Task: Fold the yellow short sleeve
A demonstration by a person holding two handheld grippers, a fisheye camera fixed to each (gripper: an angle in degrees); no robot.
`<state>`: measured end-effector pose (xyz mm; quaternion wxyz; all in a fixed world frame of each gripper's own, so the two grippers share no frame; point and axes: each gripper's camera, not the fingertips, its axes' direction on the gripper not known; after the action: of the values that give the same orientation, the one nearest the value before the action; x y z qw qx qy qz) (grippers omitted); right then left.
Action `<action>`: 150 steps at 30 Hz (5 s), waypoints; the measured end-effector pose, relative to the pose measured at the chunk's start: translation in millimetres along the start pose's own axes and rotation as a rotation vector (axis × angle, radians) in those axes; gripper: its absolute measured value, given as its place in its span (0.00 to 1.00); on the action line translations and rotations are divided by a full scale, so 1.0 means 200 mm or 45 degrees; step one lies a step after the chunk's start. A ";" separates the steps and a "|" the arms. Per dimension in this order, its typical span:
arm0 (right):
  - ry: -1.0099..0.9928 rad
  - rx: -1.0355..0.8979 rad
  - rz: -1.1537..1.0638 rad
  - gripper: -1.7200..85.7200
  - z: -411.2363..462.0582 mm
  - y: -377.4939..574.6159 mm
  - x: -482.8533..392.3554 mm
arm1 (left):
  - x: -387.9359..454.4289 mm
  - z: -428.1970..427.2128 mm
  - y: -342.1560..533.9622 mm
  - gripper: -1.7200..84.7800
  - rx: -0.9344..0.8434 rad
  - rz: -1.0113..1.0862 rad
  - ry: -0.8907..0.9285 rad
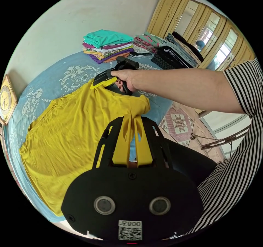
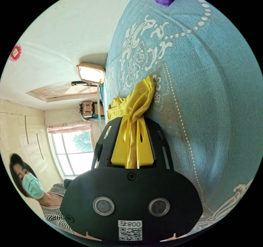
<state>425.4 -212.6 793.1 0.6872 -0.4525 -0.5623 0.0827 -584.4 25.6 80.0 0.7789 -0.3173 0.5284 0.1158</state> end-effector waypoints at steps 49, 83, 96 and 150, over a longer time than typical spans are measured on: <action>0.185 -0.281 -0.524 0.03 3.20 -0.24 -1.12 | -1.66 -2.04 1.99 0.04 0.739 -1.328 0.070; 0.729 -0.583 -0.820 0.07 4.89 -0.26 -1.17 | -1.90 -2.50 2.66 0.03 0.933 -1.637 0.231; 0.747 -0.615 -1.107 0.07 5.03 -0.14 -1.31 | -1.77 -2.64 2.33 0.03 0.707 -1.361 -0.123; 0.620 -0.510 -1.027 0.02 4.21 -0.05 -1.09 | -1.63 -2.34 2.14 0.02 0.627 -1.424 -0.286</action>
<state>-369.5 91.2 613.4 0.6753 -0.3285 -0.5206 -0.4062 -1292.3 118.6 101.0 0.8228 -0.3429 0.2084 -0.4024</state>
